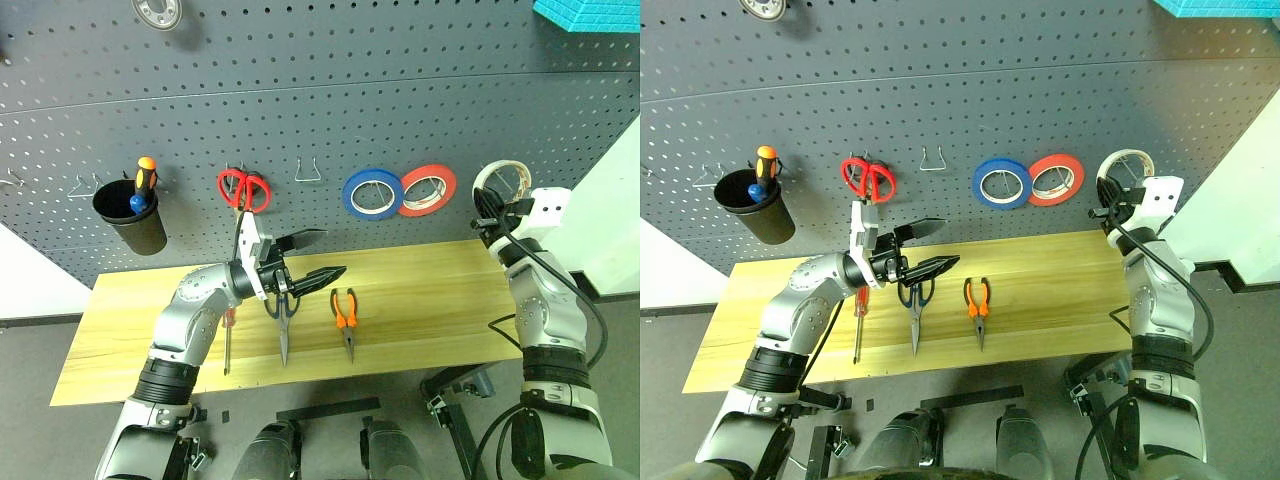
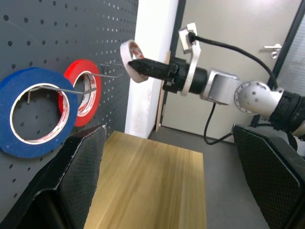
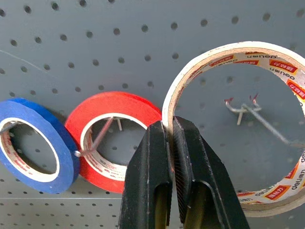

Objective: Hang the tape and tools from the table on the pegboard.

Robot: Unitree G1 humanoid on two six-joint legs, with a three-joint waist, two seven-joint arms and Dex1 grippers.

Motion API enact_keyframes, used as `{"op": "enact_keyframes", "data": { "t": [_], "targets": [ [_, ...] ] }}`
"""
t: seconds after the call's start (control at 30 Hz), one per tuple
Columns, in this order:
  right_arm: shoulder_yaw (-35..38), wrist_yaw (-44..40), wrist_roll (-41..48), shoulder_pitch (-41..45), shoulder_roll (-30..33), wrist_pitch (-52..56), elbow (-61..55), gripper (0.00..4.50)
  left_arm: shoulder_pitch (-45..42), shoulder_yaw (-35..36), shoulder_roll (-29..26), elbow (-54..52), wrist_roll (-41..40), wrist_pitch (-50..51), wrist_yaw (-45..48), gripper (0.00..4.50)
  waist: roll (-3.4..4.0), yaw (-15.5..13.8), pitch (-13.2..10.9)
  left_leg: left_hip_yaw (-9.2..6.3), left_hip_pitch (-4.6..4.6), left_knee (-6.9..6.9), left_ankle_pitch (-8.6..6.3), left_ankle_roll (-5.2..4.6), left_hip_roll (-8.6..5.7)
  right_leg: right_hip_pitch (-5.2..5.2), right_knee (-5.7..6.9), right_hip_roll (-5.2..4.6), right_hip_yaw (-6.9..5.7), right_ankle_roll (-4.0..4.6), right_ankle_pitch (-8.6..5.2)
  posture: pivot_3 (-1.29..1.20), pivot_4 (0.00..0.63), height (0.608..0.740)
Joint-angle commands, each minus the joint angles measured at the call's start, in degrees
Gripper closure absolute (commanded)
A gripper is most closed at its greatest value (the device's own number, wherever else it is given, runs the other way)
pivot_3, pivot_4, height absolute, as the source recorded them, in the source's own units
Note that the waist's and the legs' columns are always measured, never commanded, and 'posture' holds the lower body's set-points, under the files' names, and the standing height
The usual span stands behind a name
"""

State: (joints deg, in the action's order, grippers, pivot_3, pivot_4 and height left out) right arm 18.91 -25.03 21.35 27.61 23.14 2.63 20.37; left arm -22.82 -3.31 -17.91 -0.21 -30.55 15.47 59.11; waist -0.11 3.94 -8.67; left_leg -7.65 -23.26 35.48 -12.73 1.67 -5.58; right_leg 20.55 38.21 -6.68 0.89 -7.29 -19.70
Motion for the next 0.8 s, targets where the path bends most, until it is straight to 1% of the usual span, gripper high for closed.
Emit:
{"op": "enact_keyframes", "data": {
  "t": [0.03,0.47,0.63,0.7,0.77,0.8],
  "targets": [
    [-0.20,-0.87,-0.69,3.11,-0.26,-3.59,3.17,4.47,0.03,0.96,-0.35,-2.58,-0.57,-0.31,-0.50,0.08,0.00,0.01,0.00,0.00,0.00,0.00,0.02,0.03,0.00,0.00,0.00,0.00,0.00,0.00,0.00,-0.04,0.116,0.738],
    [-0.77,-2.18,-3.90,12.48,-0.04,-12.90,23.49,4.47,0.36,1.43,-0.76,-3.69,-0.70,-0.17,-1.81,0.08,0.00,-0.03,0.00,0.01,0.00,0.07,0.09,0.16,0.00,-0.02,0.03,0.01,0.00,0.00,0.00,-0.01,0.118,0.738],
    [-0.72,-2.58,-4.43,14.96,0.22,-14.63,28.07,4.47,0.73,1.52,-0.94,-4.33,-0.78,-0.10,-2.34,0.08,0.00,-0.03,0.00,0.01,-0.01,0.09,0.10,0.17,0.00,-0.02,0.02,0.01,0.00,0.00,0.00,0.00,0.119,0.738],
    [-0.56,-2.64,-4.44,15.53,0.37,-14.72,29.03,3.93,0.86,1.55,-1.01,-4.50,-0.79,-0.07,-2.49,0.08,0.00,-0.01,0.00,0.01,0.00,0.11,0.11,0.18,0.00,-0.03,0.03,0.01,0.00,0.00,0.00,0.00,0.119,0.738],
    [-0.51,-2.68,-4.52,15.95,0.56,-14.82,29.85,3.48,0.91,1.59,-1.01,-4.59,-0.80,-0.04,-2.65,0.08,0.00,-0.07,0.00,0.01,-0.01,0.12,0.11,0.18,0.00,-0.03,0.03,0.01,0.00,0.00,0.00,0.00,0.119,0.738],
    [-0.57,-2.61,-4.67,16.05,0.65,-15.03,30.10,3.14,0.93,1.60,-1.01,-4.62,-0.79,-0.04,-2.71,0.08,0.00,-0.09,0.00,0.01,-0.01,0.12,0.11,0.18,0.00,-0.03,0.04,0.02,0.00,0.00,0.00,0.00,0.119,0.738]
  ]
}}
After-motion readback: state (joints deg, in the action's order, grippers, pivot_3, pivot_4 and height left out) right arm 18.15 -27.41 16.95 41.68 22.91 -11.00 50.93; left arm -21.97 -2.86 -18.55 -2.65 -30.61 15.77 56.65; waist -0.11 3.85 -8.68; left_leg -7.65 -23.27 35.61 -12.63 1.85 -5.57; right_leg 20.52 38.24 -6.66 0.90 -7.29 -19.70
